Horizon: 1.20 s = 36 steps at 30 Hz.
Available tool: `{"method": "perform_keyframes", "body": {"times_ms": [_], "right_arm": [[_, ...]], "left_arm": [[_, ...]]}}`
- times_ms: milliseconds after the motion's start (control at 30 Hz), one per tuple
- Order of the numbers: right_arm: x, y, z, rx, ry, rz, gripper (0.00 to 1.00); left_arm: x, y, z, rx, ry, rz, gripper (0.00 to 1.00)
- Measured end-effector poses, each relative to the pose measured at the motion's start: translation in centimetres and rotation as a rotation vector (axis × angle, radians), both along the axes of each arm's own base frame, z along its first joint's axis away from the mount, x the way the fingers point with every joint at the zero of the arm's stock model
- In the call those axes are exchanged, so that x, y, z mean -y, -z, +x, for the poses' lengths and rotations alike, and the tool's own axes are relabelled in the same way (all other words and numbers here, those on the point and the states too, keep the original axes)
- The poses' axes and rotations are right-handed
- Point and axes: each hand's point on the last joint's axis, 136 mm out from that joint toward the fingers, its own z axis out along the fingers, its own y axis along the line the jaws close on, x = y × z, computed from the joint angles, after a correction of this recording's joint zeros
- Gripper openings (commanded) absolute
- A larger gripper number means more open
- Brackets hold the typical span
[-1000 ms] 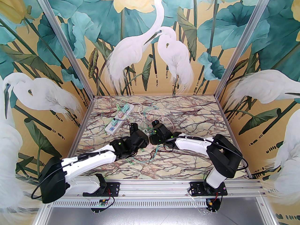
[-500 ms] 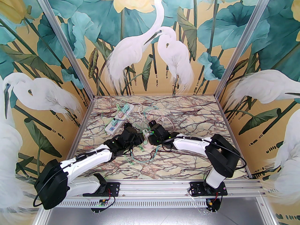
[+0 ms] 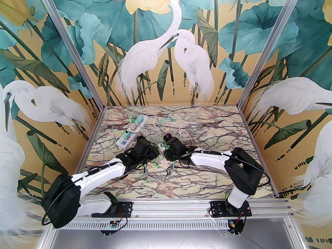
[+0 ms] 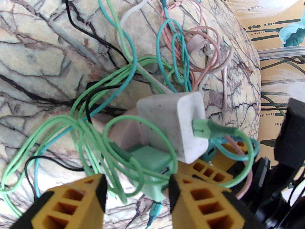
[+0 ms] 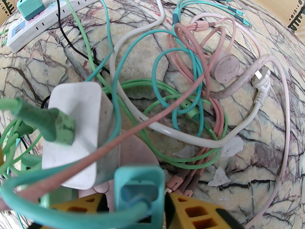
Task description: Pull the plug off the socket
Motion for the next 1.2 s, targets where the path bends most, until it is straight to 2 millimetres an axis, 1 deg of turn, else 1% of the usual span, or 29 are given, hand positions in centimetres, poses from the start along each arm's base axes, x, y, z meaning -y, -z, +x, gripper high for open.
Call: {"method": "perform_keyframes", "body": {"times_ms": [67, 233, 300, 333, 467, 600, 700, 833, 933, 1200], "right_arm": [[0.0, -0.8, -0.1, 0.007, -0.005, 0.018, 0.51], [0.4, -4.8, 0.2, 0.040, -0.007, 0.120, 0.48], [0.9, -5.6, 0.7, 0.043, 0.001, 0.150, 0.47], [1.1, -5.7, 0.9, 0.038, 0.005, 0.159, 0.46], [1.6, -5.0, 1.5, 0.009, 0.015, 0.163, 0.45], [1.4, -3.2, 1.2, -0.035, 0.004, 0.148, 0.42], [1.4, -2.2, 1.2, -0.064, 0.009, 0.144, 0.42], [1.5, -2.2, 1.4, -0.066, 0.015, 0.159, 0.38], [1.4, -2.1, 1.5, -0.063, 0.017, 0.169, 0.38], [1.3, -2.1, 1.4, -0.054, 0.008, 0.201, 0.36]], "left_arm": [[-0.2, -0.5, -0.1, 0.010, -0.003, -0.003, 0.50], [-0.8, -1.4, -0.5, 0.035, -0.014, -0.008, 0.53], [-1.1, -1.6, -0.9, 0.044, -0.018, 0.006, 0.53], [-1.1, -1.8, -1.2, 0.052, -0.015, 0.017, 0.53], [-0.4, -1.9, -2.5, 0.077, 0.015, 0.070, 0.53], [0.3, -1.7, -3.4, 0.091, 0.041, 0.137, 0.53], [1.1, -1.5, -3.3, 0.099, 0.052, 0.175, 0.52], [2.5, -1.0, -3.2, 0.097, 0.076, 0.223, 0.52], [3.4, -0.7, -2.8, 0.095, 0.086, 0.241, 0.52], [3.6, 0.6, -1.8, 0.086, 0.059, 0.299, 0.52]]}}
